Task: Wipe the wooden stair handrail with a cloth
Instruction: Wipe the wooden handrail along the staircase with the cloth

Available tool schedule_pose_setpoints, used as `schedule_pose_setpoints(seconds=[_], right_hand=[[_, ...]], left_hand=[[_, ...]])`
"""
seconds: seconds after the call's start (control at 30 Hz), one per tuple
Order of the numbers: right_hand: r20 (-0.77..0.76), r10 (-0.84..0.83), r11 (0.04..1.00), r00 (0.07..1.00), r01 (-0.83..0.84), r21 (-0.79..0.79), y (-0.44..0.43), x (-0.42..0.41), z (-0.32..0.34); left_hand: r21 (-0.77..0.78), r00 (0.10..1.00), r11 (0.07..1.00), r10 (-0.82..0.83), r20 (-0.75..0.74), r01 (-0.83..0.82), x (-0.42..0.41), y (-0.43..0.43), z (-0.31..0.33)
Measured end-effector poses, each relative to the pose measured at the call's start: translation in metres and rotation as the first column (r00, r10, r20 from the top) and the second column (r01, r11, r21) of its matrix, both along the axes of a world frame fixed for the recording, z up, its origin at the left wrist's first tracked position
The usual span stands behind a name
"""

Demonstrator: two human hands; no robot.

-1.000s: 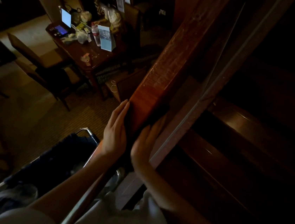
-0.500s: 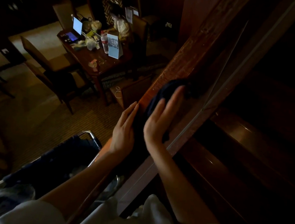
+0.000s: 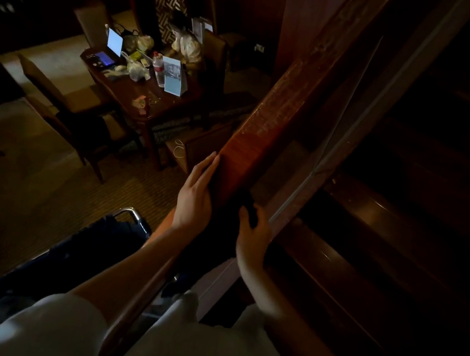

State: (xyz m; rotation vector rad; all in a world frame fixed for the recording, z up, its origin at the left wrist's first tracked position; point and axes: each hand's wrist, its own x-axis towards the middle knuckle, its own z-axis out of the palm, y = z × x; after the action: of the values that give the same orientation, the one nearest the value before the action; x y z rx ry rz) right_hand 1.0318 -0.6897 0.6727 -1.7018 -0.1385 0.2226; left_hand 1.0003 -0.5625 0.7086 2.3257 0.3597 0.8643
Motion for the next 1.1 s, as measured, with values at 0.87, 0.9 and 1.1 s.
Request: schedule_pose_setpoints(seconds=[0.87,0.9,1.1], right_hand=[[-0.016,-0.184,0.973,0.983,0.185,0.142,0.008,0.025,0.040],[-0.017,-0.172,0.975,0.985,0.173,0.140,0.008,0.021,0.038],[-0.100,-0.228,0.938,0.968,0.246,0.243,0.004,0.050,0.053]], left_hand=[[-0.006,1.000,1.000,0.023,-0.012,-0.023,0.001,-0.002,-0.003],[-0.005,1.000,1.000,0.021,-0.010,-0.021,0.001,-0.002,-0.003],[-0.013,1.000,1.000,0.015,-0.002,-0.015,0.001,-0.002,-0.004]])
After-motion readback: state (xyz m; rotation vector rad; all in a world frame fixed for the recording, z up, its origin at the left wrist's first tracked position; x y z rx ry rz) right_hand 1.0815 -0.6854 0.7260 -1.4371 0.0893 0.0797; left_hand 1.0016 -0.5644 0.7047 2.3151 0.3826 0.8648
